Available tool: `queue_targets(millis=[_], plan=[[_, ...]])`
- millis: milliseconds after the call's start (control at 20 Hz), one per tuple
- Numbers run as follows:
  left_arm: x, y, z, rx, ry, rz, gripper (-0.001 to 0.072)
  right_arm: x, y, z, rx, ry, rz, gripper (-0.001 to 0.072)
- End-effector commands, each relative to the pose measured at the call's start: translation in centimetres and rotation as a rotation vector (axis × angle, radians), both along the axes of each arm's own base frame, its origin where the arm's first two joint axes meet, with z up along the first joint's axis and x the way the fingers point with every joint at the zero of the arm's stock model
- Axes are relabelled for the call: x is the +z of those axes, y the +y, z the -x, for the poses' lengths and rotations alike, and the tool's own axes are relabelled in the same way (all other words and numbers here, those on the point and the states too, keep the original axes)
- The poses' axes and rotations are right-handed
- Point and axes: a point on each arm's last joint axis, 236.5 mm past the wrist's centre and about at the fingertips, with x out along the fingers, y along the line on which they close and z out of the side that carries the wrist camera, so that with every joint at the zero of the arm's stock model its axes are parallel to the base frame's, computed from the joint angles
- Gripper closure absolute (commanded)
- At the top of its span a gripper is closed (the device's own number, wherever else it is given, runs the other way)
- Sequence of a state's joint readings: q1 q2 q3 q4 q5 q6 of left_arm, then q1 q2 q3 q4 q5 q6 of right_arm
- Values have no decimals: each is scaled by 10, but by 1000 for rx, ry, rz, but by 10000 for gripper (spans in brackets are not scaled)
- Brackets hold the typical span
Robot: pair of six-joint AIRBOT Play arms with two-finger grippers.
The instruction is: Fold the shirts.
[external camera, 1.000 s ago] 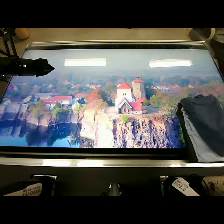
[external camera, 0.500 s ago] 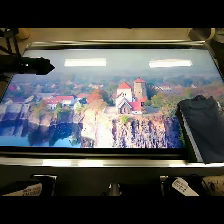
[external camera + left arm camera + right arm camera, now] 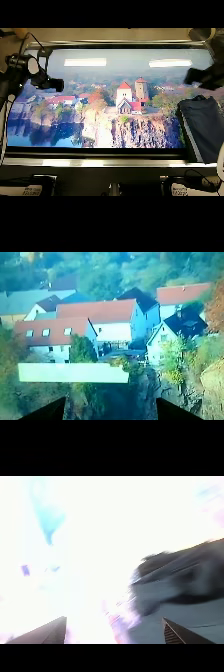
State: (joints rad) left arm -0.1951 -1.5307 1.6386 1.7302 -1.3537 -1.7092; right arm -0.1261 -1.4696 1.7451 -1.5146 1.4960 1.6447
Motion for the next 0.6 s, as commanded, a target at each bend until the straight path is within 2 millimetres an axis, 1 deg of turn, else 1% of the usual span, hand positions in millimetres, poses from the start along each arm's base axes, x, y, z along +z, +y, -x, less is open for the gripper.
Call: queue_targets(millis=[0,50,100,150,550], plan=[[-28,-3,30,77,48,39,45,-54,66,23,101,268,-127,58],[-27,-3,31,87,22,50,45,-56,65,19,99,261,-123,57],[-25,-3,31,85,11,52,45,-56,64,15,97,244,-122,37],[-23,-2,30,84,6,47,45,-56,64,14,97,237,-121,41],[-26,-2,30,85,14,44,44,-56,64,14,97,239,-122,42]])
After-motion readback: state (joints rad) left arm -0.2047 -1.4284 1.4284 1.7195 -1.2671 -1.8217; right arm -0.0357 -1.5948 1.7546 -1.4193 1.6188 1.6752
